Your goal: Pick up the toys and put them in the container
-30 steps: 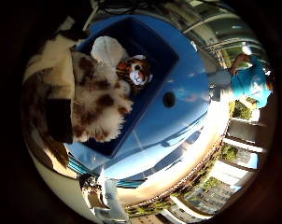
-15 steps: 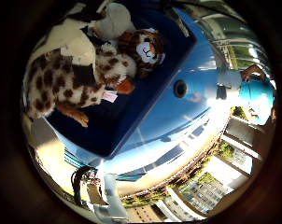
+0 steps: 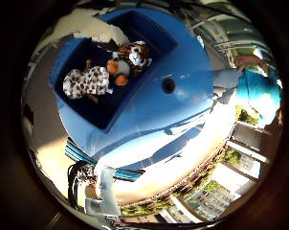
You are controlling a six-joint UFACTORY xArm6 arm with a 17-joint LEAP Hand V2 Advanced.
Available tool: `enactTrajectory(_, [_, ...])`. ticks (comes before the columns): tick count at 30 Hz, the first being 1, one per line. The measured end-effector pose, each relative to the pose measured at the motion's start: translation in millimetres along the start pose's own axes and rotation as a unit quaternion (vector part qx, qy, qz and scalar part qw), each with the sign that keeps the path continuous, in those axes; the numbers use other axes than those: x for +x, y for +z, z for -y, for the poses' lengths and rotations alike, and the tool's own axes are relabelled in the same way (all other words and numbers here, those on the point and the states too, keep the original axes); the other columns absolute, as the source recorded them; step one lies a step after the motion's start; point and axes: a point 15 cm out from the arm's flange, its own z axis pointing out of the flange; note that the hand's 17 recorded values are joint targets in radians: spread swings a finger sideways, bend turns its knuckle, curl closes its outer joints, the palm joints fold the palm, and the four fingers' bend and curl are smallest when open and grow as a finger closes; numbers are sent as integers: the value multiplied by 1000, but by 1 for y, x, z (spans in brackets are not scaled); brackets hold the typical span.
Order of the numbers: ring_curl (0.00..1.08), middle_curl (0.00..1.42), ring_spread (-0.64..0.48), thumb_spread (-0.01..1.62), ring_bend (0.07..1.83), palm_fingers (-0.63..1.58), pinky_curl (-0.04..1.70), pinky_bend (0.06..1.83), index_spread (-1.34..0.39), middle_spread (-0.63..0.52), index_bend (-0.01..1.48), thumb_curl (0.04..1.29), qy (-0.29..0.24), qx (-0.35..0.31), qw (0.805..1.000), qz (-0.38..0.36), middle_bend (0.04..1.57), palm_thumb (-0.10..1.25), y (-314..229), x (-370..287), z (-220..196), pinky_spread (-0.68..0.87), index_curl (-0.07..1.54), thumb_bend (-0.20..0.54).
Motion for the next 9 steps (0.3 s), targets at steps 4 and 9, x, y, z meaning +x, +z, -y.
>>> enactTrajectory(4, [308, 317, 313, 1068, 422, -7, 356, 757, -286, 124, 183, 490, 40, -10, 999, -22, 156, 722, -29, 44, -57, 483, 270, -33])
enactTrajectory(9, [308, 306, 310, 1090, 413, -2, 324, 713, -250, 118, 185, 469, 93, -25, 994, -46, 163, 716, -51, 101, -121, 474, 280, -30])
